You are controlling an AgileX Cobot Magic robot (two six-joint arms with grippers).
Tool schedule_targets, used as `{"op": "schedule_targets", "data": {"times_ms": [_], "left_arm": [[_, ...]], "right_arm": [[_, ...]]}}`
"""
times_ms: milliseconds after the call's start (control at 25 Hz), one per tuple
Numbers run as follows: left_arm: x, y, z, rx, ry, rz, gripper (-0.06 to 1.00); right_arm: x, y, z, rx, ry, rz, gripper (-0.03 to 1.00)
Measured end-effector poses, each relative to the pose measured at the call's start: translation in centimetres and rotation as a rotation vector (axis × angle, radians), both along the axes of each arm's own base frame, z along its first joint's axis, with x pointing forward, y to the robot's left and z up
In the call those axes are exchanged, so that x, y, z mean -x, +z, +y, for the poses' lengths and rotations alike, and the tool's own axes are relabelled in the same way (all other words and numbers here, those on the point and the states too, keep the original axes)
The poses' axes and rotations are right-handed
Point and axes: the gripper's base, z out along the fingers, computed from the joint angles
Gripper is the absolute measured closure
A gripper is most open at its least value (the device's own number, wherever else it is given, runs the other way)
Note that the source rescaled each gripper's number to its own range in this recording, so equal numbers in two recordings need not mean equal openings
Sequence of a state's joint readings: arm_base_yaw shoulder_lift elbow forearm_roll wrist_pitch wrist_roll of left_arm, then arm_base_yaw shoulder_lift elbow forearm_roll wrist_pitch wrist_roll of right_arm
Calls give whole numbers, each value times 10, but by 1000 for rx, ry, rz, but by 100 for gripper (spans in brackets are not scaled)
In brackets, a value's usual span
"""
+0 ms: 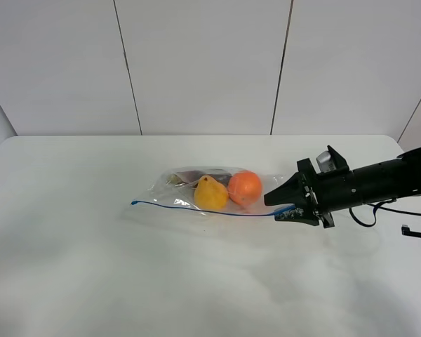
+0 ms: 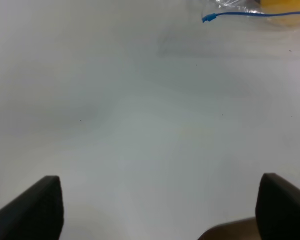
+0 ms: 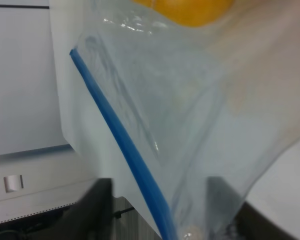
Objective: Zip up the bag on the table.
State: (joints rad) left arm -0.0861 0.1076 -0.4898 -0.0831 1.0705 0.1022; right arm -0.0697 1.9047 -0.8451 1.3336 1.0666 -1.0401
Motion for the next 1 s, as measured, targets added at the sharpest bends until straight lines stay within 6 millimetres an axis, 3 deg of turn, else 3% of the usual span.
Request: {"op": "schedule_targets", "data": {"times_ms": [80,160,520,760,1000], "left_arm": [[0,0,0,0,0,0,8],[0,0,0,0,0,0,8],[0,0,0,0,0,0,8],[0,0,0,0,0,0,8],[0,0,0,0,0,0,8]], "right_arm": [[0,0,0,0,-1,1,6],[0,0,0,-1,-2,3,3],[-6,5,-8,76,30,0,2],[-12,36,-30,395,-19,-105,2],[-4,66,-57,743,-117,-187,2]]}}
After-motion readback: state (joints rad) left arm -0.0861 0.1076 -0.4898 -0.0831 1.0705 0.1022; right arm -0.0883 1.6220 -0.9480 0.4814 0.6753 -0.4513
